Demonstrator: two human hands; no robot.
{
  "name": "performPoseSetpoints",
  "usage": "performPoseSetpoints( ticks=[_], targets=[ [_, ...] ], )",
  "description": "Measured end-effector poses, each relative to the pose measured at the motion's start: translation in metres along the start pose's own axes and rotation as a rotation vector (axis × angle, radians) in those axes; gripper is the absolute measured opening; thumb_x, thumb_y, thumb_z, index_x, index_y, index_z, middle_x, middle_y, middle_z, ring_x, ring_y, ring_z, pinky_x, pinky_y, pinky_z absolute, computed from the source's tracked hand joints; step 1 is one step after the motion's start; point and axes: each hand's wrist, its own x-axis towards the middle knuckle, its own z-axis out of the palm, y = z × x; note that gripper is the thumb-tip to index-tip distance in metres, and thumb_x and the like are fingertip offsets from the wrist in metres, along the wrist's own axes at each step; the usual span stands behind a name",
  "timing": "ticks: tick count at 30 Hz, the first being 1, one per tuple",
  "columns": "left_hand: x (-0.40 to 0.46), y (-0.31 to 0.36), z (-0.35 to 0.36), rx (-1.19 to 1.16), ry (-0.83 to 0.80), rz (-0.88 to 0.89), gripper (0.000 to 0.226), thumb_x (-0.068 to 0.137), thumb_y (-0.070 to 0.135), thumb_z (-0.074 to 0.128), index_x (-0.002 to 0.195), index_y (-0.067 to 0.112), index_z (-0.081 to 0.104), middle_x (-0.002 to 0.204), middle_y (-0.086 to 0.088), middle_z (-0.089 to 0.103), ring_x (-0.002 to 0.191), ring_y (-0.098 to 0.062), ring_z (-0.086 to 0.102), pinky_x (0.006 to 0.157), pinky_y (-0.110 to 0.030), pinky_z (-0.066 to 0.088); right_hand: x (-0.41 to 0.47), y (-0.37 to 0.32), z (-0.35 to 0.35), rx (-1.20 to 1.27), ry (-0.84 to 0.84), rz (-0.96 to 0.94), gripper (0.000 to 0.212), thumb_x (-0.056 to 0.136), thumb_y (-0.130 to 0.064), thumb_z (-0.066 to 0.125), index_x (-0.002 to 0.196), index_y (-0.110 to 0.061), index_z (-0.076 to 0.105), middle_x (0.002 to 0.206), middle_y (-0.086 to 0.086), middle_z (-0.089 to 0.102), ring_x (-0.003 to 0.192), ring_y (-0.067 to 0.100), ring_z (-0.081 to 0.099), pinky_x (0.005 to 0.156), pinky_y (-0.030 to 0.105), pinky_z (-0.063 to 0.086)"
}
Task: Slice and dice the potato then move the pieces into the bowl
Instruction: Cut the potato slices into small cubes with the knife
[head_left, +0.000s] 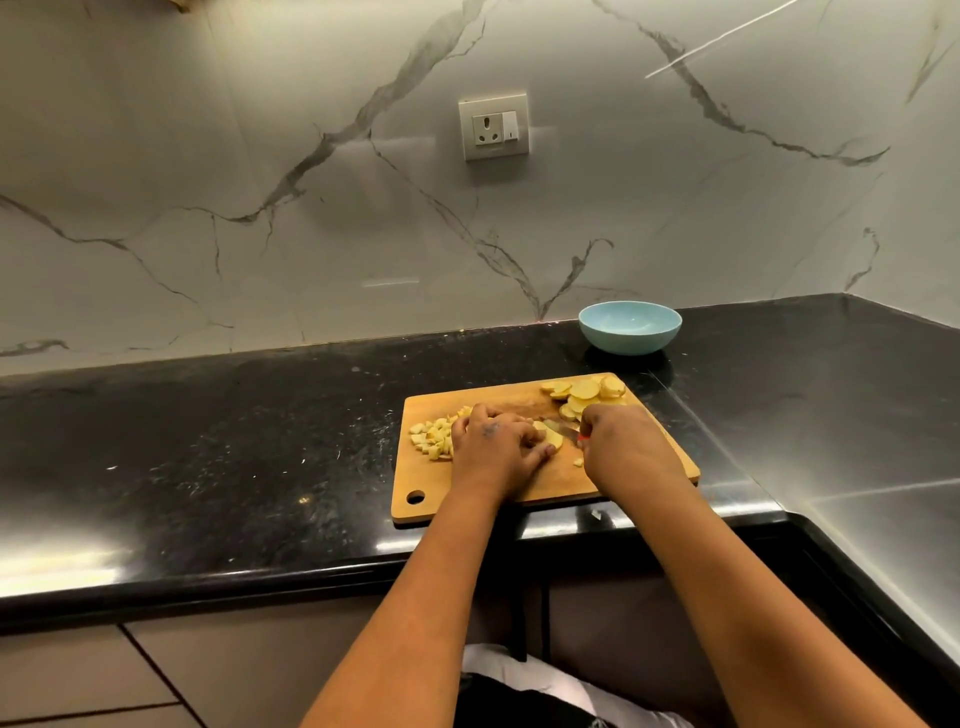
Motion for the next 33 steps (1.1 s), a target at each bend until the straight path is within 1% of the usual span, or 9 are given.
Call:
performPoseSetpoints(
  ticks=[5,7,10,14,18,21,27,31,33],
  targets=[
    [0.0,0.0,0.0,-0.003,-0.007,-0.015,0.037,0.092,0.06,0.052,0.118,0.038,0.067,0.135,0.014,0.056,0.13,-0.02,0.033,0.106,-0.045,0.021,0.011,-0.019,-0.018,-0.122,-0.183,0.01,0.042,0.084,0.0,0.064,0.124,-0.013,0.057,0.105,0.008,0.056,0.083,0.02,0.051,0.071,0.029,0.047],
    [0.0,0.0,0.0,-0.005,-0.007,-0.027,0.039,0.091,0.061,0.051,0.118,0.037,0.067,0.134,0.014,0.056,0.13,-0.02,0.033,0.106,-0.045,0.021,0.01,-0.023,-0.033,-0.216,-0.255,0.009,0.05,0.081,0.0,0.069,0.127,-0.009,0.053,0.111,0.011,0.057,0.095,0.025,0.056,0.082,0.033,0.051],
    [-0.002,0.001,-0.001,-0.01,-0.005,-0.034,0.039,0.092,0.06,0.052,0.119,0.036,0.067,0.135,0.012,0.057,0.132,-0.02,0.032,0.108,-0.046,0.02,0.003,-0.015,-0.05,-0.315,-0.248,0.006,0.044,0.082,-0.002,0.069,0.123,-0.006,0.056,0.095,0.009,0.054,0.093,0.024,0.055,0.087,0.033,0.05],
    [-0.006,0.003,-0.003,-0.013,0.017,-0.021,0.038,0.092,0.056,0.054,0.121,0.034,0.066,0.131,0.011,0.059,0.13,-0.019,0.034,0.105,-0.044,0.023,-0.007,-0.001,-0.057,-0.276,-0.24,0.007,0.04,0.086,-0.014,0.07,0.124,-0.011,0.059,0.115,0.009,0.061,0.105,0.024,0.058,0.096,0.035,0.051],
    [-0.012,0.004,-0.005,-0.062,0.105,0.014,0.035,0.094,0.046,0.056,0.125,0.03,0.064,0.127,0.007,0.062,0.126,-0.017,0.038,0.103,-0.042,0.026,-0.013,0.004,-0.038,-0.01,-0.035,0.017,0.023,0.091,-0.014,0.063,0.113,-0.021,0.063,0.101,0.005,0.061,0.088,0.02,0.06,0.081,0.036,0.057],
    [-0.016,0.005,-0.004,-0.028,0.102,0.049,0.029,0.095,0.03,0.052,0.12,0.03,0.067,0.123,0.008,0.065,0.122,-0.017,0.04,0.102,-0.041,0.026,-0.016,0.005,-0.018,0.058,0.029,-0.005,0.017,0.093,-0.013,0.059,0.106,-0.022,0.064,0.094,0.003,0.058,0.081,0.018,0.059,0.074,0.035,0.056],
    [-0.012,0.005,-0.003,-0.06,0.068,-0.008,0.03,0.094,0.023,0.051,0.116,0.034,0.069,0.121,0.005,0.065,0.121,-0.018,0.04,0.104,-0.042,0.024,-0.008,0.0,0.002,0.042,0.002,-0.025,0.022,0.094,-0.007,0.054,0.107,-0.021,0.064,0.091,0.002,0.054,0.08,0.018,0.054,0.066,0.028,0.046],
    [-0.011,0.005,-0.002,-0.048,0.066,-0.024,0.03,0.094,0.024,0.051,0.115,0.035,0.07,0.12,0.004,0.064,0.12,-0.019,0.04,0.104,-0.043,0.024,0.002,-0.009,-0.002,0.046,-0.09,-0.036,0.023,0.091,-0.007,0.06,0.111,-0.018,0.064,0.101,0.004,0.063,0.083,0.016,0.054,0.076,0.028,0.051],
    [-0.01,0.005,-0.001,-0.035,0.055,-0.024,0.03,0.095,0.025,0.05,0.116,0.035,0.069,0.121,0.004,0.064,0.122,-0.02,0.04,0.103,-0.044,0.025,0.003,-0.014,-0.013,-0.027,-0.164,-0.036,0.033,0.088,-0.005,0.064,0.119,-0.014,0.061,0.109,0.007,0.062,0.086,0.018,0.053,0.079,0.03,0.051]
  ],
)
